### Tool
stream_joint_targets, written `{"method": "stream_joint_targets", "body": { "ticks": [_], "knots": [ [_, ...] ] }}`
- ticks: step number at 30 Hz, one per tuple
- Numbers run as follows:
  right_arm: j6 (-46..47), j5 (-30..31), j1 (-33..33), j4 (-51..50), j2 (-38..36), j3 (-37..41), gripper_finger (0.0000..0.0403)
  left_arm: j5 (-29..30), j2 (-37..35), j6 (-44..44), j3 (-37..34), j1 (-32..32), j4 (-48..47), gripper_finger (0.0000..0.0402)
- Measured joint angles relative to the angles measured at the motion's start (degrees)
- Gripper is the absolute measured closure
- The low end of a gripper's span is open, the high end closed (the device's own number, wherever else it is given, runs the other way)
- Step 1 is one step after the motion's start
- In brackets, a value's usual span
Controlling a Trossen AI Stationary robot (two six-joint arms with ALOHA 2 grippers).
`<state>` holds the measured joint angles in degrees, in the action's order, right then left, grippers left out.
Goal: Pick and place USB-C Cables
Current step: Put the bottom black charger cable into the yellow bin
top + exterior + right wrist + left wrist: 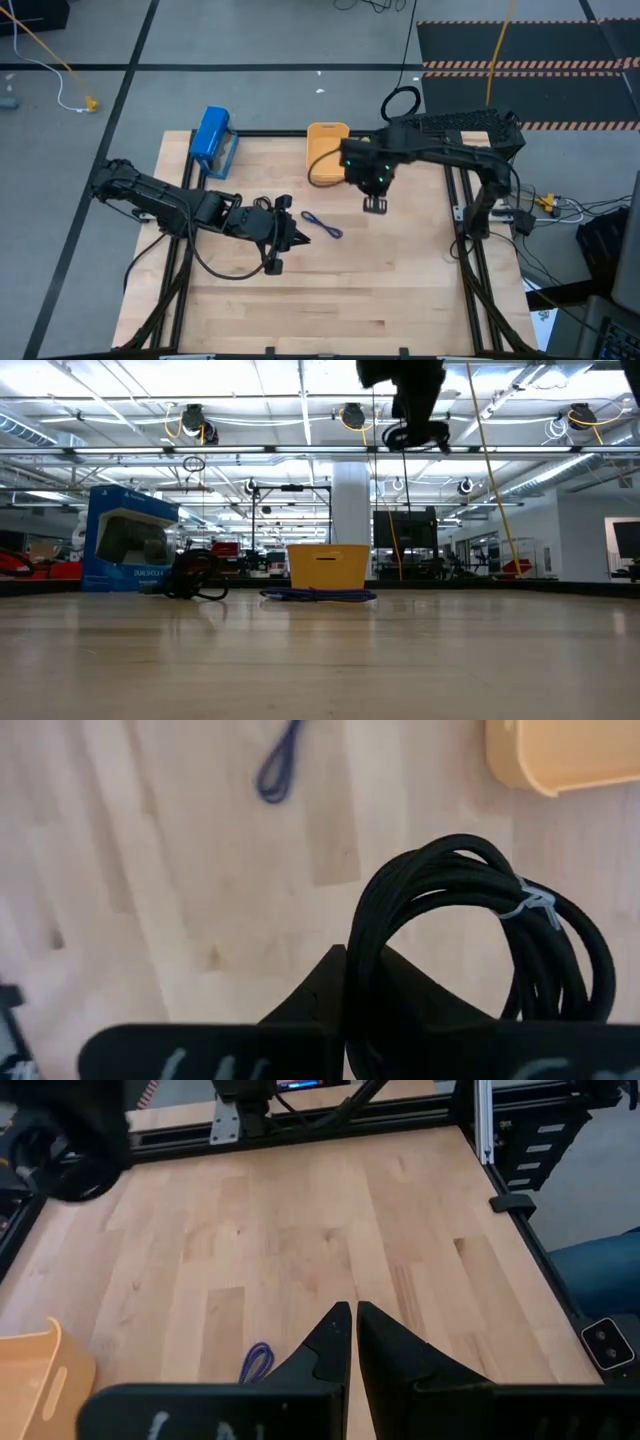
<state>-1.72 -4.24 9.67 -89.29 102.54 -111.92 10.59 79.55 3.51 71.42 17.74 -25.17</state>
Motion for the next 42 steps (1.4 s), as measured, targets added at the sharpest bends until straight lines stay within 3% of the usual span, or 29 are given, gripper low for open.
{"method": "stream_joint_targets", "body": {
  "ticks": [11, 18, 30, 42],
  "knots": [
    [-12.3, 0.1, 11.5, 4.9, 7.7, 0.0, 0.0385, 0.0, 0.0, -1.9, 0.0, 0.0, -0.2, 0.0376],
    [-17.9, 4.6, 15.4, 13.5, 10.5, 0.0, 0.0383, 0.0, 0.0, -4.5, 0.0, 0.0, -0.2, 0.0376],
    [-23.2, 3.3, 19.5, 30.8, 15.6, 0.0, 0.0386, 0.0, 0.0, -9.1, 0.0, -1.3, -0.2, 0.0376],
    [-24.4, 0.5, 20.0, 40.1, 20.3, 1.5, 0.0383, 0.0, 0.0, -7.9, 0.0, -2.7, -0.3, 0.0376]
  ]
}}
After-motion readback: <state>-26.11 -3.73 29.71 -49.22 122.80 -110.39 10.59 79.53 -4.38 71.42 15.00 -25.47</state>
